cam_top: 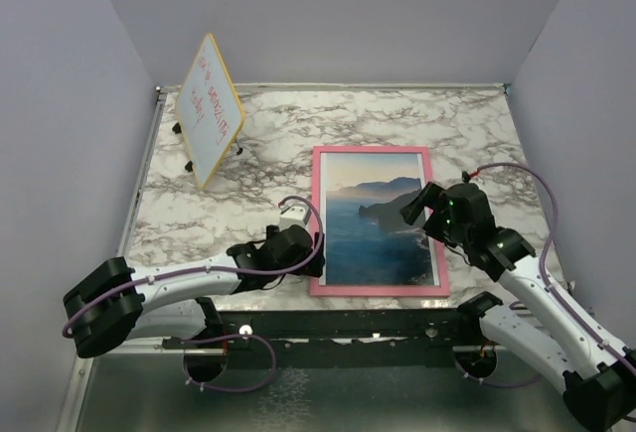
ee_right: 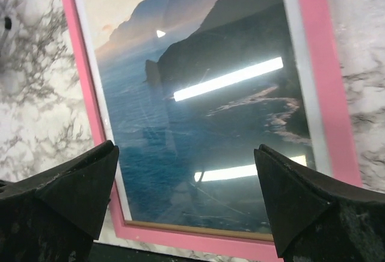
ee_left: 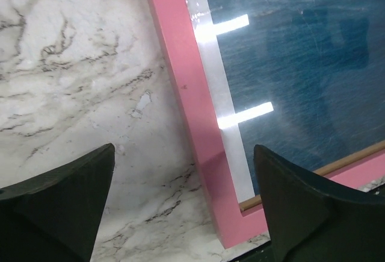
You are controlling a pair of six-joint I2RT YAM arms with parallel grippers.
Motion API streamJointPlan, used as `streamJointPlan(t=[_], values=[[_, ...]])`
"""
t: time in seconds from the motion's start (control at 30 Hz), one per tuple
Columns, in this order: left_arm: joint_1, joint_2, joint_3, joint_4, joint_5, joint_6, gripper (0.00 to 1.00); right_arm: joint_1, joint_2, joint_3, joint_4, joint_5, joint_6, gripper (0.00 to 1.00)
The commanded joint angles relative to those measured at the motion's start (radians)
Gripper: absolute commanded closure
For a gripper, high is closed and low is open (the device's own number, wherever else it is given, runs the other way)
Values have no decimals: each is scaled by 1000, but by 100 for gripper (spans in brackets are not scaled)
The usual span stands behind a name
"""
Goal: Take the photo out of the frame
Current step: Adjust the photo frame at the center of the board, then turn over the photo frame at the center of the board.
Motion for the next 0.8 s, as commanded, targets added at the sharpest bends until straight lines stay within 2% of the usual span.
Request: streamJointPlan(t=[0.0, 0.2, 0.33, 0.43, 0.53, 0.67, 0.77], values=[[19, -61, 28, -66, -135, -38, 1, 0, 66, -5, 96, -170, -45, 0], [102, -148, -13, -102, -144, -65, 1, 4, 212, 35, 165, -270, -68, 4], [198, -180, -26, -165, -148, -86, 1, 44, 309, 82, 197, -260, -58, 6], [240, -208, -25, -221, -211, -118, 1, 111, 409, 154, 187, -212, -56, 9], [264, -251, -27, -261, -270, -150, 1, 221, 531, 271, 112, -51, -45, 9], [289, -298, -36, -275, -286, -167, 1, 325, 665, 391, 10, 86, -9, 9], [302, -311, -26, -294, -295, -167, 1, 389, 711, 422, 5, 121, 9, 9]])
